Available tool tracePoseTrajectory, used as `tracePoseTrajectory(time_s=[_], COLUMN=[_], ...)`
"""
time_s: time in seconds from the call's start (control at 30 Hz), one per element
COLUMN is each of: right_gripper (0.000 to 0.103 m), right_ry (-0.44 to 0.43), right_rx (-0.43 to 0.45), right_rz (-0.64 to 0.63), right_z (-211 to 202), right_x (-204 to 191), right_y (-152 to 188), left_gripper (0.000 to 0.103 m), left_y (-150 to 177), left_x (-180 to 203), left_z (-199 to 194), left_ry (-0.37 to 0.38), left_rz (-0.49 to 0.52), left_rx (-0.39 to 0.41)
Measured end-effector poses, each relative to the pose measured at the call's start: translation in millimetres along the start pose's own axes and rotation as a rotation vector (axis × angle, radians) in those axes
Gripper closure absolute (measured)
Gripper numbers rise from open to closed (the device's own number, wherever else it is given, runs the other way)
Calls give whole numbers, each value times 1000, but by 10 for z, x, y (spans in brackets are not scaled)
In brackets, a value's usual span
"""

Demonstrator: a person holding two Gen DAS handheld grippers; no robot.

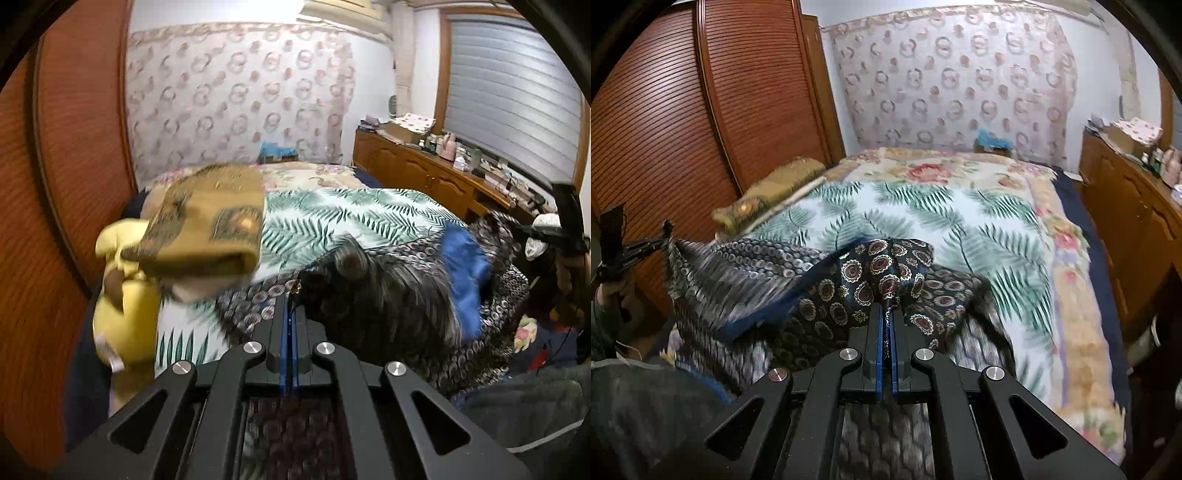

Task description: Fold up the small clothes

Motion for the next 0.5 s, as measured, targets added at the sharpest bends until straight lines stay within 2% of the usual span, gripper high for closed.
tracePoseTrajectory(time_s=[0.1, 0.33, 0.43, 0.5], right_gripper=[101, 100, 100, 100], right_ry=[16, 29, 46, 52], right_rx=[-28, -65, -72, -67], right_rz=[8, 49, 48, 43], right_z=[-271, -416, -322, -345], right_x=[44, 104, 38, 14], right_y=[221, 411, 303, 264], left_gripper=[101, 99, 88, 73], left_y=[71, 112, 120, 99], left_x=[-38, -39, -14, -14], left_z=[-71, -47, -61, -95], left_ry=[-13, -24, -28, -38], left_rz=[-17, -3, 20, 30], left_rx=[5, -6, -13, -5])
Point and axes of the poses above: each gripper's, at about its wrist camera, not at the fingertips, and z roughly the way its jaws point, x to its right, y to its underside, the point moved 7 cm from there along z, roughly the way its jaws point, and after that the axes turned 12 degrees about y, right-handed, at the moved point
